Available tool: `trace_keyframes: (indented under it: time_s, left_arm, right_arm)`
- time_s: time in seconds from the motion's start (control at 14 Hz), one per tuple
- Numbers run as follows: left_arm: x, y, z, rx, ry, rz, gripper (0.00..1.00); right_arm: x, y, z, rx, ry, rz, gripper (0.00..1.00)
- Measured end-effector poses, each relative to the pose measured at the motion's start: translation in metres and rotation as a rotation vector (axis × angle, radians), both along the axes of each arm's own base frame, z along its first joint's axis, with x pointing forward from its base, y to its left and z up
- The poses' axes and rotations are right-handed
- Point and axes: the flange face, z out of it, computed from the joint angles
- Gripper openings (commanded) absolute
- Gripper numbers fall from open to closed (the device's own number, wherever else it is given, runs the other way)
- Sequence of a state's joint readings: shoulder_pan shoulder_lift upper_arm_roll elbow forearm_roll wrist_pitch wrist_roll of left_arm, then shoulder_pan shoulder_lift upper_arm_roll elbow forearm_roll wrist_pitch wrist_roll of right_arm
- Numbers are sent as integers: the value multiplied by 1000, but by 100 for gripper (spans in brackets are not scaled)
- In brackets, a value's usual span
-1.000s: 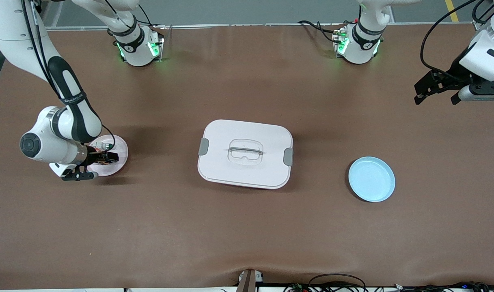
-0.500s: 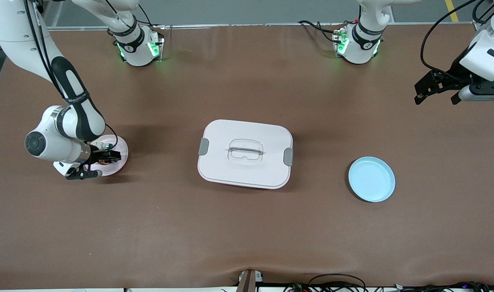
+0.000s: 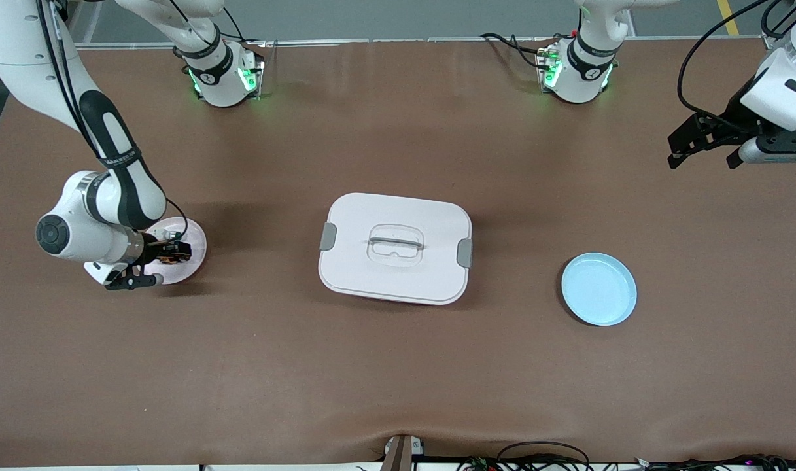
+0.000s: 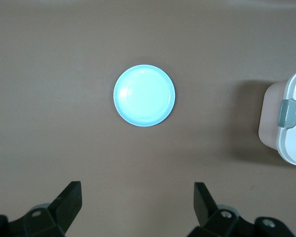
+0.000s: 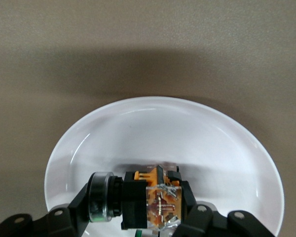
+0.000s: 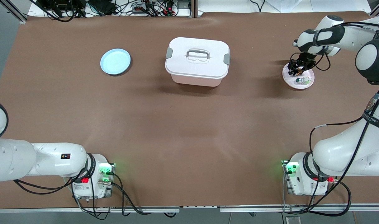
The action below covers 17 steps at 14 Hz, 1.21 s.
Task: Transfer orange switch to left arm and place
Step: 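Lift the switch with the right gripper while the left gripper approaches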
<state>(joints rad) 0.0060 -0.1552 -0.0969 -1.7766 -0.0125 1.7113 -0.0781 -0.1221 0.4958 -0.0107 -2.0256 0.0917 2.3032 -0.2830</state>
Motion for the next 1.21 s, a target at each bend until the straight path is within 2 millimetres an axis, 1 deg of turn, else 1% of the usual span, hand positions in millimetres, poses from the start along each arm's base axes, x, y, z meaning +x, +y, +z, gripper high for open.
trace_keyframes:
  time_s: [0.07,0.14,0.29,0.43,0.5,0.64,0.79,0.86,0.93,1.07,1.21]
  left_arm:
    - [0,0,0,0,0,0,100]
    - [0,0,0,0,0,0,100]
    - [0,-1,1,0,-3,-2,100]
    - [0,-5,5,-7,-10,-8,100]
    - [-1,-11,7,-27,-12,-14,100]
    - [-4,-27,13,-82,-7,-31,100]
    - [-7,-40,20,-149,2,-44,100]
    - [-8,-46,22,-188,8,-49,100]
    - [-9,-55,22,-232,16,-57,100]
    - [-9,-76,18,-335,46,-74,100]
    - [-1,-92,6,-450,82,-74,100]
  right_arm:
    - [2,-1,3,1,5,-6,7]
    - [5,-2,7,1,6,-15,0]
    - [8,-2,13,-5,20,-62,0]
    - [10,3,22,-11,59,-183,0]
    - [12,8,28,-6,70,-246,0]
    - [15,26,39,18,89,-349,0]
    - [18,50,50,42,106,-451,0]
    - [19,65,57,46,114,-510,0]
    - [20,85,64,39,123,-568,0]
    - [21,131,80,15,130,-666,0]
    - [22,180,99,23,137,-756,0]
